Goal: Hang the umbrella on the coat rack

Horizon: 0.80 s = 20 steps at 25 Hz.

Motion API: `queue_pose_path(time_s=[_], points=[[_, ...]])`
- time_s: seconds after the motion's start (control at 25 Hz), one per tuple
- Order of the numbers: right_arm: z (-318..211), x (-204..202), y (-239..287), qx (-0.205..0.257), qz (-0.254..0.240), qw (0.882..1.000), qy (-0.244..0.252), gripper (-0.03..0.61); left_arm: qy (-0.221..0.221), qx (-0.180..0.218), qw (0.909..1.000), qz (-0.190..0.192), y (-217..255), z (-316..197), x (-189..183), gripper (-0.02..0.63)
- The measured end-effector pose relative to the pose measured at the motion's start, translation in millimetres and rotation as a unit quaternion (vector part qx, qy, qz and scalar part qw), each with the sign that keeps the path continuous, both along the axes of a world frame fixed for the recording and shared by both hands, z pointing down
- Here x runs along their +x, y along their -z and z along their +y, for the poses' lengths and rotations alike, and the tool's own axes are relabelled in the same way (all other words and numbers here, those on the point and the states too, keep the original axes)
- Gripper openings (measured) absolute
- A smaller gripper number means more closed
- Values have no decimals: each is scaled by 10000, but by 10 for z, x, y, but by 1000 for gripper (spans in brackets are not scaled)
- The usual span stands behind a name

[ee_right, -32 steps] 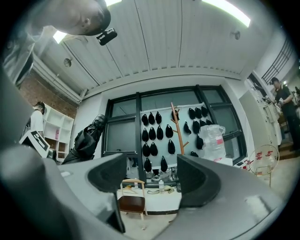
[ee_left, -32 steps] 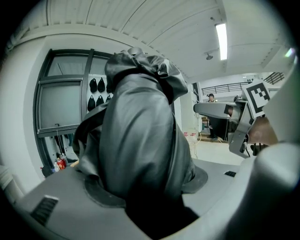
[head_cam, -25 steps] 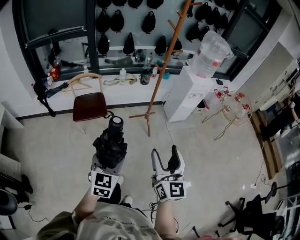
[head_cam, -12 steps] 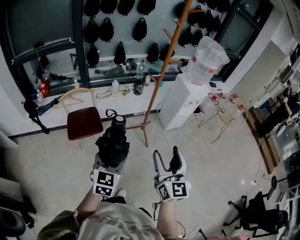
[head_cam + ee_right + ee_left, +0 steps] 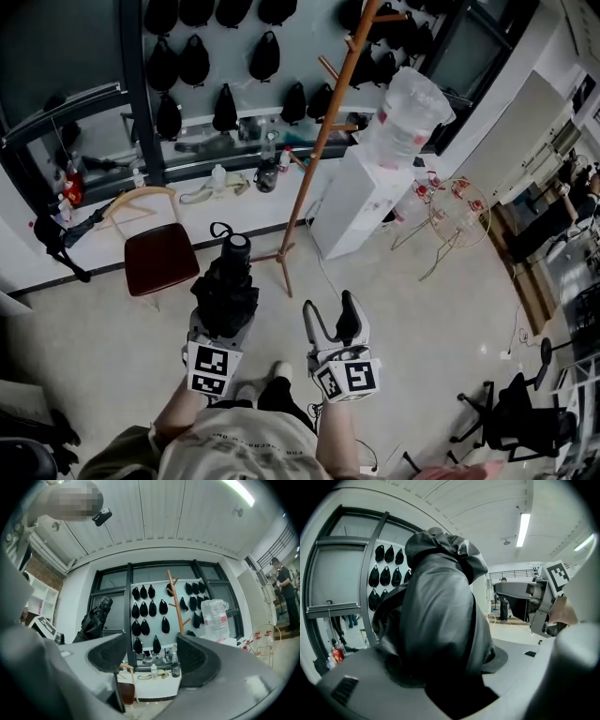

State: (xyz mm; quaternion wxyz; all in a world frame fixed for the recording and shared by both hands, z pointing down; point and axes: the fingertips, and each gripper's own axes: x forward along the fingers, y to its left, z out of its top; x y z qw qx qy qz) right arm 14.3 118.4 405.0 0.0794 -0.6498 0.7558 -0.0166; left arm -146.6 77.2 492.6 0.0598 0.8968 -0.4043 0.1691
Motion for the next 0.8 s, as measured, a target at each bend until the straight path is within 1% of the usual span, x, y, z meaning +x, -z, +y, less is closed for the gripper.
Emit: queue_pose_path(time_s=[0.24, 0.44, 0.8], points=[[-351, 87, -121, -145, -17, 9997, 217, 325, 95, -118, 9999, -38, -120, -274, 129, 284], [-744, 261, -177, -130, -18, 9992, 383, 325, 225, -106, 9997, -75, -188, -593, 279, 284], [-1583, 754, -120, -70, -104, 9975, 702, 325, 444, 4, 9990, -75, -88, -1373, 805, 284]])
